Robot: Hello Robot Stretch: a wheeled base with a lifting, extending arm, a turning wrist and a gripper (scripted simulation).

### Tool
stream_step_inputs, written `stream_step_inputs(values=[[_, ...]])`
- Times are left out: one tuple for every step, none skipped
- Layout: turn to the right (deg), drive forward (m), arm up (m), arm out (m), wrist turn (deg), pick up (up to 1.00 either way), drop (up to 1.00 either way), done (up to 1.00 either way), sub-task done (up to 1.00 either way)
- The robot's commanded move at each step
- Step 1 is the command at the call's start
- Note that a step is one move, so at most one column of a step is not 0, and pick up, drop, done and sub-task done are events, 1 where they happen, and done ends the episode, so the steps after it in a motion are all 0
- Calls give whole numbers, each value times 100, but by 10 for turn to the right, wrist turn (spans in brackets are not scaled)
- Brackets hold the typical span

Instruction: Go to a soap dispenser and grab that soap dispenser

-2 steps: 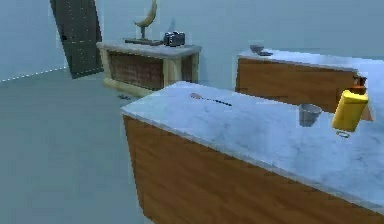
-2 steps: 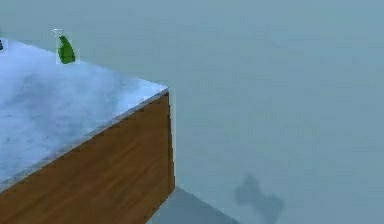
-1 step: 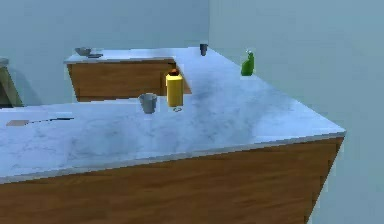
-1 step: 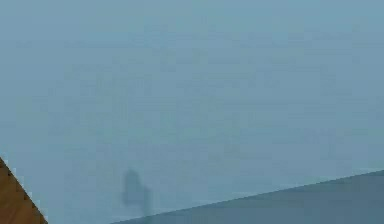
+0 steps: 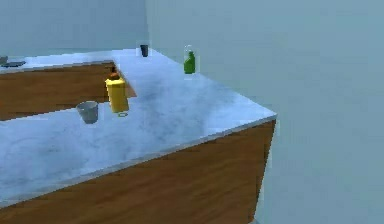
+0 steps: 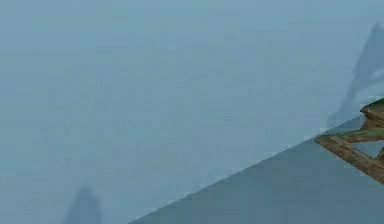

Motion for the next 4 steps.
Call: stream_step_inputs(values=[[0,50,0,0,0,0,0,0,0],[-450,0,0,0,0,0,0,0,0],[-450,0,0,0,0,0,0,0,0],[-300,0,0,0,0,0,0,0,0]])
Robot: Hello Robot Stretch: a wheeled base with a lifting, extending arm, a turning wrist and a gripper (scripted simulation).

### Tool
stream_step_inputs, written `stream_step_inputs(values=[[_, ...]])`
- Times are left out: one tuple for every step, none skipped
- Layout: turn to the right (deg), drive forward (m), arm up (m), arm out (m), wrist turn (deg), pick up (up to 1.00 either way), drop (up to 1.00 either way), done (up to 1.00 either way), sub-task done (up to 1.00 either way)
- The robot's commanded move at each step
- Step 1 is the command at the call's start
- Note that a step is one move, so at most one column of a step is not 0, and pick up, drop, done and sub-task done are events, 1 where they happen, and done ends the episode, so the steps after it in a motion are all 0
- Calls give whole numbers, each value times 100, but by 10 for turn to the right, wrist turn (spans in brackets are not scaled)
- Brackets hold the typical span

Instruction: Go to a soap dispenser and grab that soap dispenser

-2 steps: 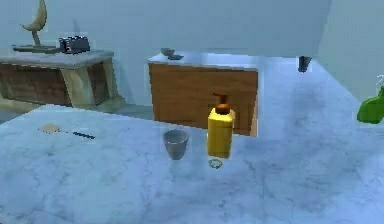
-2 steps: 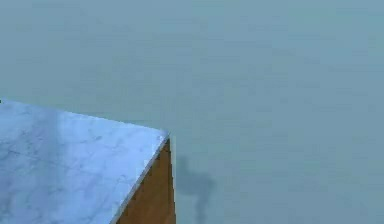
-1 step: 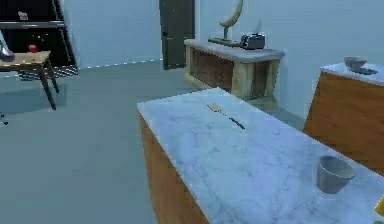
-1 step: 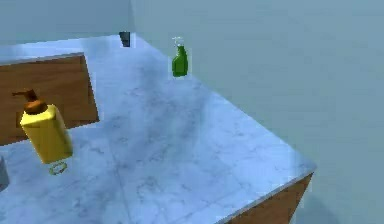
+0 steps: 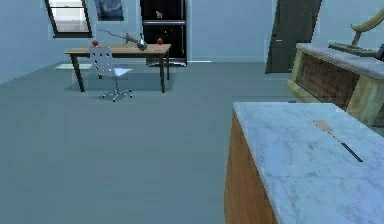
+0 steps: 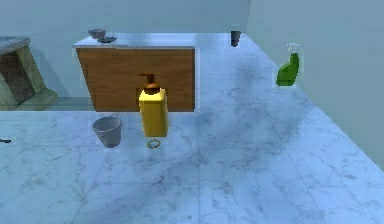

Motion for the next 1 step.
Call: stream_step_inputs(values=[[0,0,50,0,0,0,0,0,0]])
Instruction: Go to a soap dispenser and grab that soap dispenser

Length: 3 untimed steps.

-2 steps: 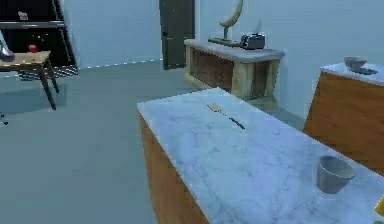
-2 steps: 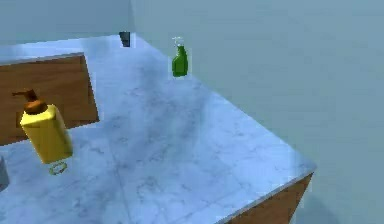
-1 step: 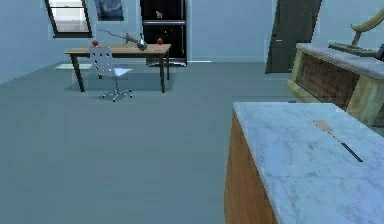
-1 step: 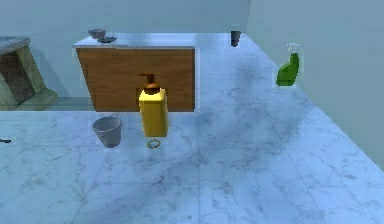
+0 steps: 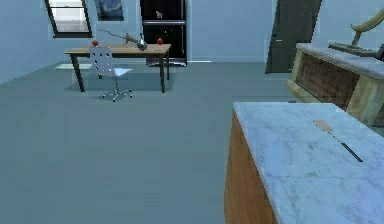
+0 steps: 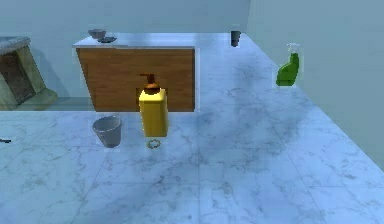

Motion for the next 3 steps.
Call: stream_step_inputs(values=[[0,0,38,0,0,0,0,0,0],[0,0,0,34,0,0,0,0,0],[0,0,0,0,450,0,0,0,0]])
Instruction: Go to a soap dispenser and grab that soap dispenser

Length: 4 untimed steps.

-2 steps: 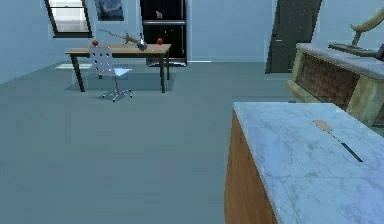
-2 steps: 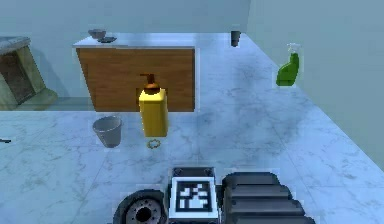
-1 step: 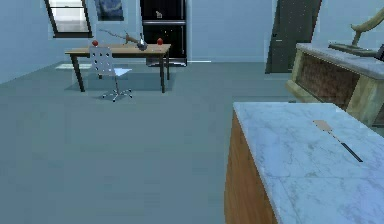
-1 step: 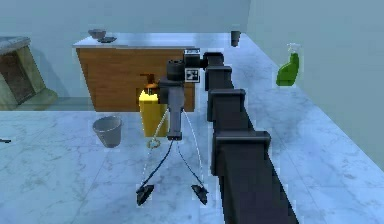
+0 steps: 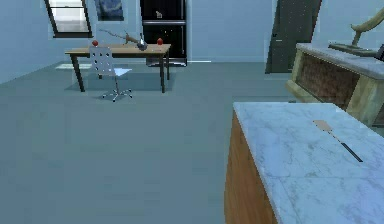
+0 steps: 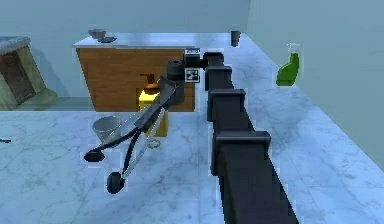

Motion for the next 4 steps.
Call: stream_step_inputs(values=[[0,0,0,0,450,0,0,0,0],[0,0,0,0,450,0,0,0,0],[0,0,0,0,210,0,0,0,0],[0,0,0,0,0,100,0,0,0]])
